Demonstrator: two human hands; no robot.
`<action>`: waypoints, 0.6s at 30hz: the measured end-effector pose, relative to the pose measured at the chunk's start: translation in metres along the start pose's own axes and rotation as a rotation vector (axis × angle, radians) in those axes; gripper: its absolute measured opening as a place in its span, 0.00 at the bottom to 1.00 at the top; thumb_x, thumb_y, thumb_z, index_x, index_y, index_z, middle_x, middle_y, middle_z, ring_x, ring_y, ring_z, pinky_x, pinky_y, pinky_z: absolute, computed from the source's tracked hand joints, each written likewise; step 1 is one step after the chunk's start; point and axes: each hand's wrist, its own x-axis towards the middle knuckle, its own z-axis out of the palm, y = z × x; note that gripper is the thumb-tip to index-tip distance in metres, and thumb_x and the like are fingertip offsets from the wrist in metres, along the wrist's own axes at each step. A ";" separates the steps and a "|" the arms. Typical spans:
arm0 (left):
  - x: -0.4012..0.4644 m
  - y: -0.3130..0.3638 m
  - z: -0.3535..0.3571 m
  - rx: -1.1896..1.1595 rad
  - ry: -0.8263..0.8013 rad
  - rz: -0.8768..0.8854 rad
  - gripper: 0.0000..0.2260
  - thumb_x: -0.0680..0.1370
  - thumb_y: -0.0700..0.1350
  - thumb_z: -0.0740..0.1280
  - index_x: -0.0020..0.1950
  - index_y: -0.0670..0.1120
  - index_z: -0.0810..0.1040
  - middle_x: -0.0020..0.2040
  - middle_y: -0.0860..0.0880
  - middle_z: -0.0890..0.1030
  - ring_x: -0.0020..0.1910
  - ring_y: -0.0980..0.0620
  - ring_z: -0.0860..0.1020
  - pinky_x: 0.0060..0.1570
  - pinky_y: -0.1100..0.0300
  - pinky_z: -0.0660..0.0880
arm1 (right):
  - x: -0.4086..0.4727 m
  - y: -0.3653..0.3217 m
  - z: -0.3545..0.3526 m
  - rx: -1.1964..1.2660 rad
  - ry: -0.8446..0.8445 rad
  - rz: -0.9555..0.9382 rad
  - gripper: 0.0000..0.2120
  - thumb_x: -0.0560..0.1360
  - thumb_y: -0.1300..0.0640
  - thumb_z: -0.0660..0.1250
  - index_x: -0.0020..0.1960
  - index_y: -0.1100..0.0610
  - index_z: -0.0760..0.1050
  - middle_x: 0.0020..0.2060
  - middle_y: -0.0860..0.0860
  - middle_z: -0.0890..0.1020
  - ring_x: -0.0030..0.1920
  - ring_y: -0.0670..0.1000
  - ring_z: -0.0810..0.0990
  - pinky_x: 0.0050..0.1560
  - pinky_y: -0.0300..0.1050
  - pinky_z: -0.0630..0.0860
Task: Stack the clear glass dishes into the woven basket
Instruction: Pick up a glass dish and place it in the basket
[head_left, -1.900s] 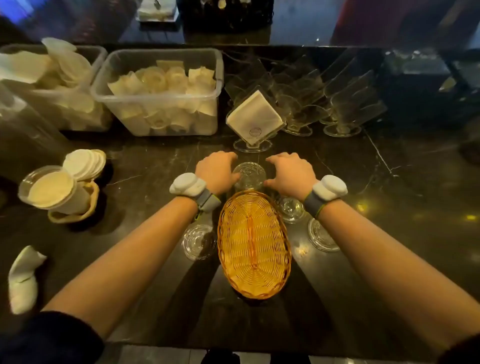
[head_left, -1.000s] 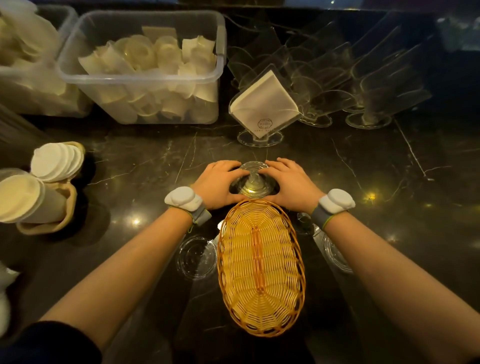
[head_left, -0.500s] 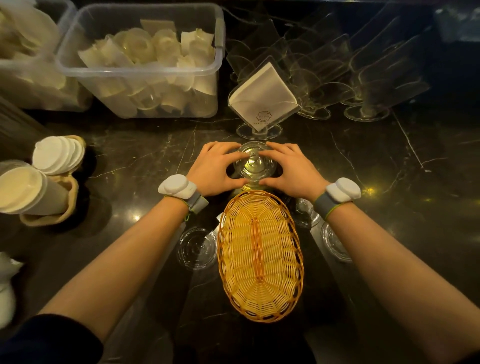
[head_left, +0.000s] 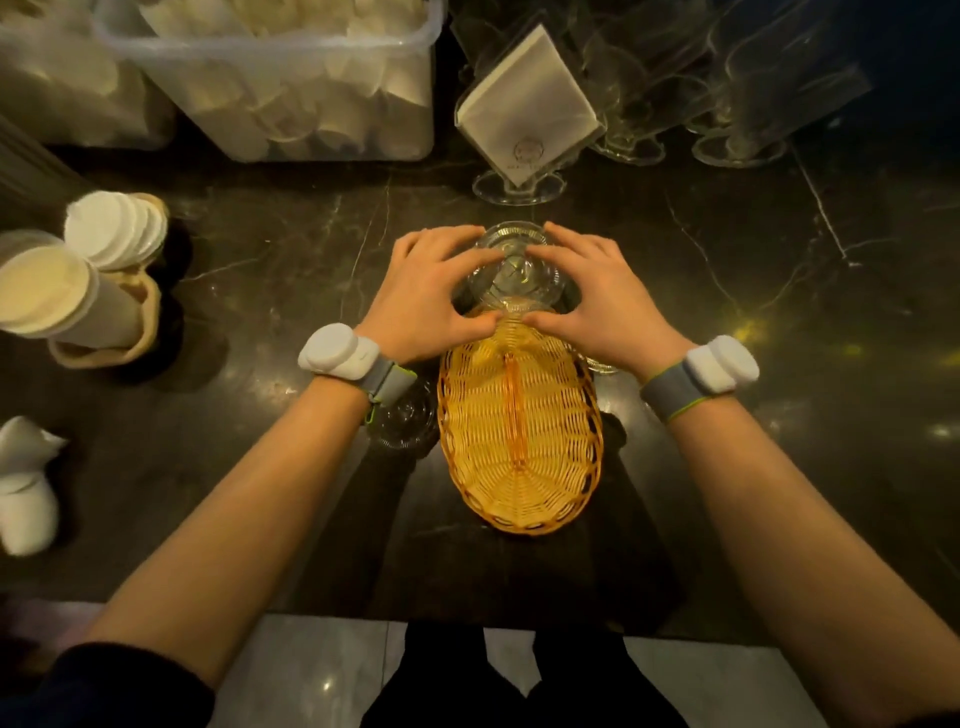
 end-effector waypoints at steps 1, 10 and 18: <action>-0.005 0.004 0.000 -0.002 0.010 -0.004 0.29 0.69 0.63 0.66 0.68 0.54 0.73 0.70 0.48 0.71 0.70 0.48 0.66 0.69 0.45 0.58 | -0.005 -0.003 0.000 0.002 0.000 0.001 0.35 0.69 0.46 0.74 0.73 0.49 0.67 0.76 0.48 0.63 0.74 0.54 0.58 0.72 0.49 0.60; -0.060 0.041 0.010 -0.050 0.072 -0.047 0.29 0.68 0.59 0.70 0.67 0.50 0.75 0.68 0.47 0.73 0.68 0.45 0.69 0.67 0.45 0.61 | -0.060 -0.017 0.014 0.030 -0.041 0.031 0.36 0.69 0.48 0.74 0.74 0.49 0.65 0.77 0.48 0.60 0.77 0.54 0.55 0.74 0.49 0.55; -0.097 0.057 0.020 -0.077 0.080 -0.083 0.28 0.68 0.58 0.69 0.64 0.48 0.77 0.67 0.46 0.74 0.67 0.43 0.70 0.66 0.48 0.60 | -0.095 -0.021 0.034 -0.012 -0.057 0.018 0.36 0.69 0.46 0.73 0.73 0.48 0.65 0.78 0.49 0.60 0.78 0.54 0.53 0.77 0.59 0.46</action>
